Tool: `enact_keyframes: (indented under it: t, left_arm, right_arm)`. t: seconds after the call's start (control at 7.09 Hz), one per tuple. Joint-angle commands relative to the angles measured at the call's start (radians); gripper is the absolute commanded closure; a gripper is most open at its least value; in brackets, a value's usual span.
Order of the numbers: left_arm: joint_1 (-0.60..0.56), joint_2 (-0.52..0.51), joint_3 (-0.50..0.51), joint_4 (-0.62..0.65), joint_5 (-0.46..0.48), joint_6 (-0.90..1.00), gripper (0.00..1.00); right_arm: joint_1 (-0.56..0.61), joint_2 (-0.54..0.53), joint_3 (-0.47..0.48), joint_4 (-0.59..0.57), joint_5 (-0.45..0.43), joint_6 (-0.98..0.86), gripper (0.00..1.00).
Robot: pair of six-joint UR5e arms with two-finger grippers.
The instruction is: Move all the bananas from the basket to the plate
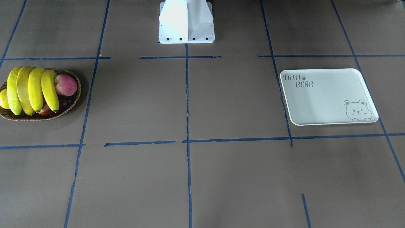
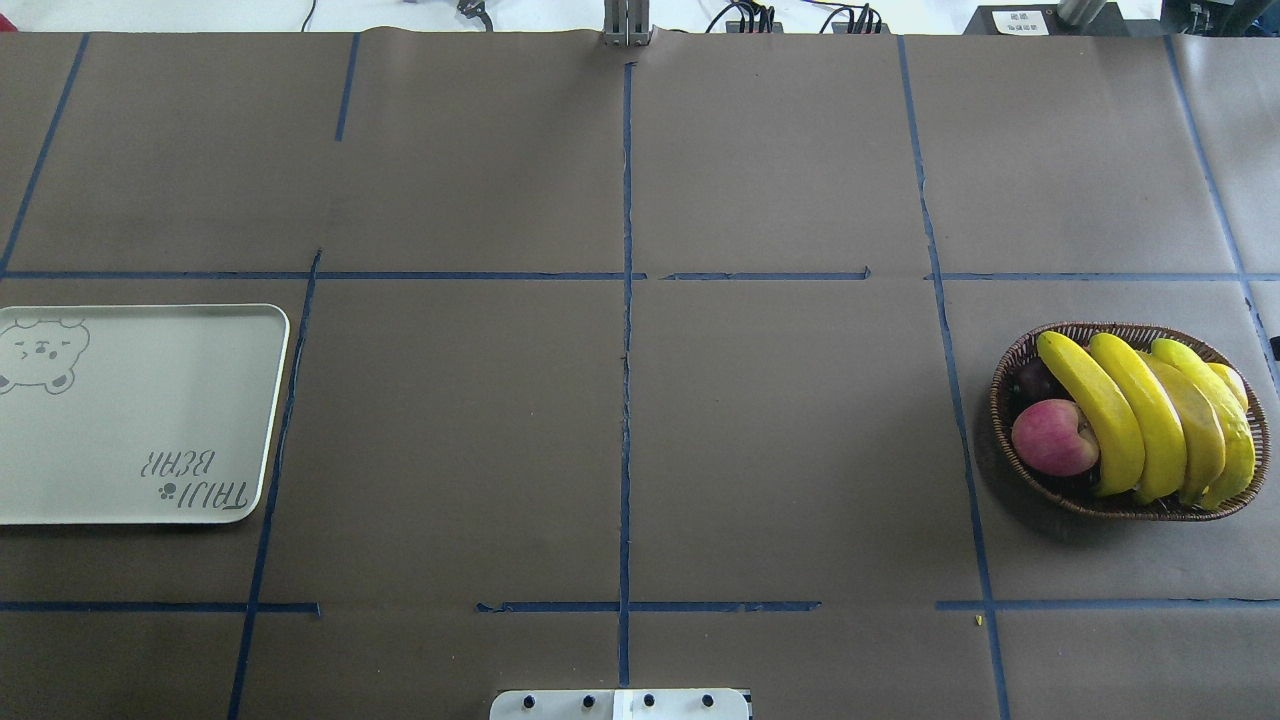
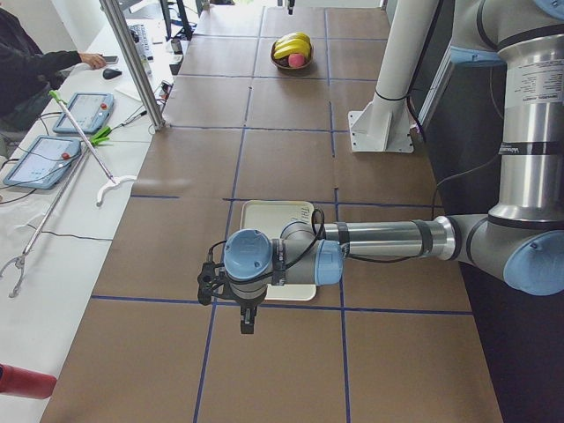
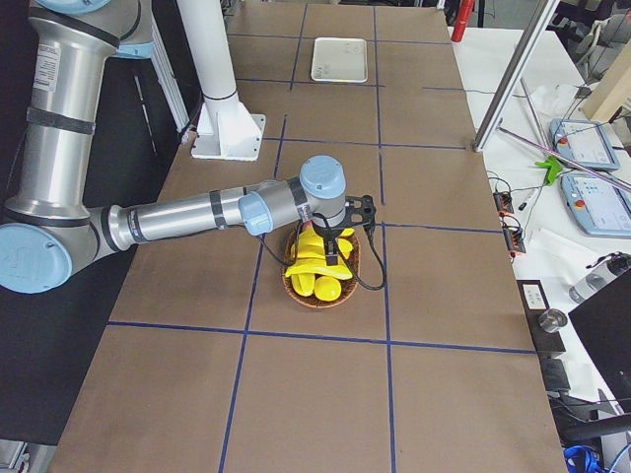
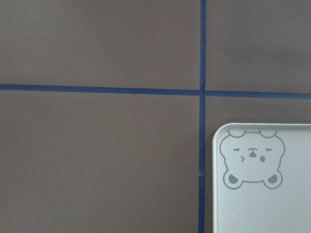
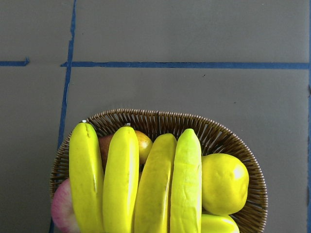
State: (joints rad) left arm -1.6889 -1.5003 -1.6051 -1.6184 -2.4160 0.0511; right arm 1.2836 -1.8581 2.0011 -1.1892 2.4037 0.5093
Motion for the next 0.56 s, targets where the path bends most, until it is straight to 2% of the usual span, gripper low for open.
enact_keyframes:
  t: [0.0,0.14,0.42]
  left_arm:
    - [0.000,-0.001,0.002,0.000,0.000,0.001,0.00]
    - [0.000,-0.002,0.002,0.000,0.000,0.001,0.00]
    - [0.000,-0.002,0.007,-0.002,-0.002,0.001,0.00]
  right_arm:
    - [-0.125,-0.027,-0.001,0.088,-0.101,0.066,0.15]
    - [-0.153,-0.024,0.001,0.089,-0.106,0.066,0.18]
    - [-0.223,-0.023,0.016,0.089,-0.173,0.064,0.20]
